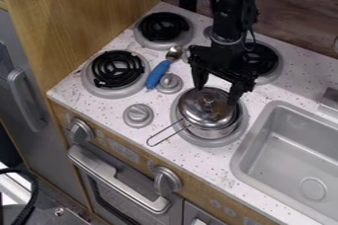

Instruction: Moved the spoon to the back left burner

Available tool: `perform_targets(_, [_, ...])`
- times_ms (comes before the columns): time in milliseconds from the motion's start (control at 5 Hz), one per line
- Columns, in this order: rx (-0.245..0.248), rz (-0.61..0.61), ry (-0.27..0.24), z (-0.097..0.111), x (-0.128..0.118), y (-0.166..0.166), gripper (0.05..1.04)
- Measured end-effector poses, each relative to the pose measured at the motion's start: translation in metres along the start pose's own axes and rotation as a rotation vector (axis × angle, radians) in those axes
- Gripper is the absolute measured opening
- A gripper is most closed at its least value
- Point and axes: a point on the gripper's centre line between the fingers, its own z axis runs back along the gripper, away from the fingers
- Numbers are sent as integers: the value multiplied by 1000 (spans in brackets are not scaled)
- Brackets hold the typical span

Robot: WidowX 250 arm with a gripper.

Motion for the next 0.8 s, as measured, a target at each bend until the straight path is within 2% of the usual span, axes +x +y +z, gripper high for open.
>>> perform_targets(200, [2, -2, 41, -12, -8, 0, 1000])
perform_targets(400, [26, 30, 71, -9, 6, 16, 1000])
perform_targets(600, [34, 122, 25, 1, 24, 54, 1000])
perform_targets(800, [49, 171, 28, -6, 41, 83, 1000])
